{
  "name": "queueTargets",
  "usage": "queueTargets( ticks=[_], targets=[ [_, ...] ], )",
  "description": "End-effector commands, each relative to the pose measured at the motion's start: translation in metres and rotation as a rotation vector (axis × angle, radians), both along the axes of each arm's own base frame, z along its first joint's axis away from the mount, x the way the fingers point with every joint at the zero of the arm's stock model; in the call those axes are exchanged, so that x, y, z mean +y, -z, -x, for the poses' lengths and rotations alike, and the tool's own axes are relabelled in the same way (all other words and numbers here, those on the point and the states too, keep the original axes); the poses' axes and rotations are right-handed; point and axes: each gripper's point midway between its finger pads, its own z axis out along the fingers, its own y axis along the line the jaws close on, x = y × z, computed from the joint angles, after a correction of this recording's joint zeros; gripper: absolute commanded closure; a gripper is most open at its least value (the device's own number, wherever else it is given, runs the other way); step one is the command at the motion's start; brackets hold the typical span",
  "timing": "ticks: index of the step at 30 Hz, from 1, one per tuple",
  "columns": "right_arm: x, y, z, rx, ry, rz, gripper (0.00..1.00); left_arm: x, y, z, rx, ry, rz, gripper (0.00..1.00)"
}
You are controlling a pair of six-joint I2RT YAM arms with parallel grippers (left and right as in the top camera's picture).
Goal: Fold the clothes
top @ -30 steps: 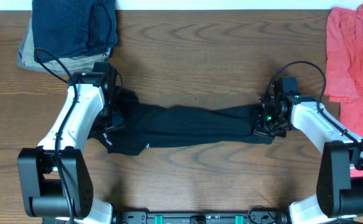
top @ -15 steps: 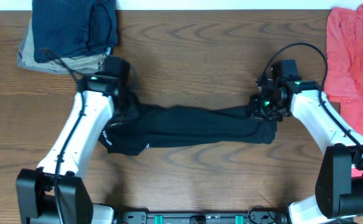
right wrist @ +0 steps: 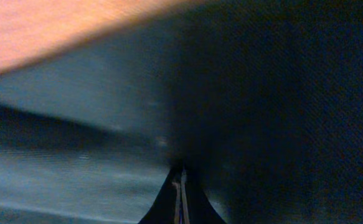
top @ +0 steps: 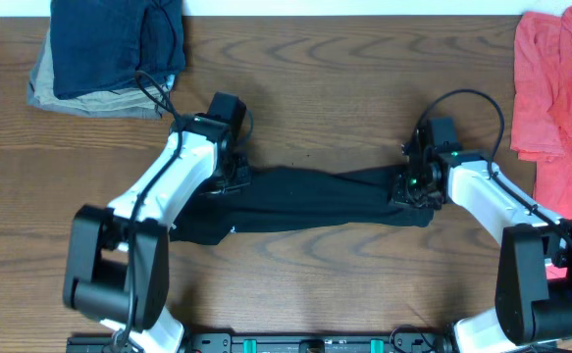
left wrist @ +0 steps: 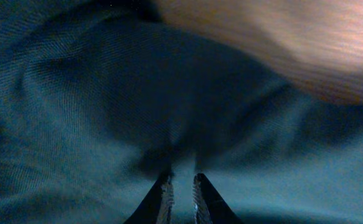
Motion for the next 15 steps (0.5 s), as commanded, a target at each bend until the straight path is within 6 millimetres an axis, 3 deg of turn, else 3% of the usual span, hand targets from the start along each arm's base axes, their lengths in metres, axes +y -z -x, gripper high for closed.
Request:
queueTargets(
  ticks=[1, 5, 9, 15],
  targets=[
    [-0.020, 0.005, 0.002, -0.002, 0.088, 0.100, 0.99, 0.021, 0.019, 0.006, 0.061, -0.030, -0.062, 0.85],
    [-0.048, 0.009, 0.002, -0.011, 0.157, 0.229, 0.99, 0.045, 0.034, 0.011, 0.120, -0.083, -0.109, 0.85],
    [-0.058, 0.014, 0.010, 0.016, 0.191, 0.241, 0.99, 0.075, 0.042, 0.018, 0.174, -0.138, -0.182, 0.85],
    [-0.070, 0.010, 0.020, 0.071, 0.228, 0.248, 0.99, 0.129, 0.031, 0.034, 0.220, -0.252, -0.346, 0.94]
  ],
)
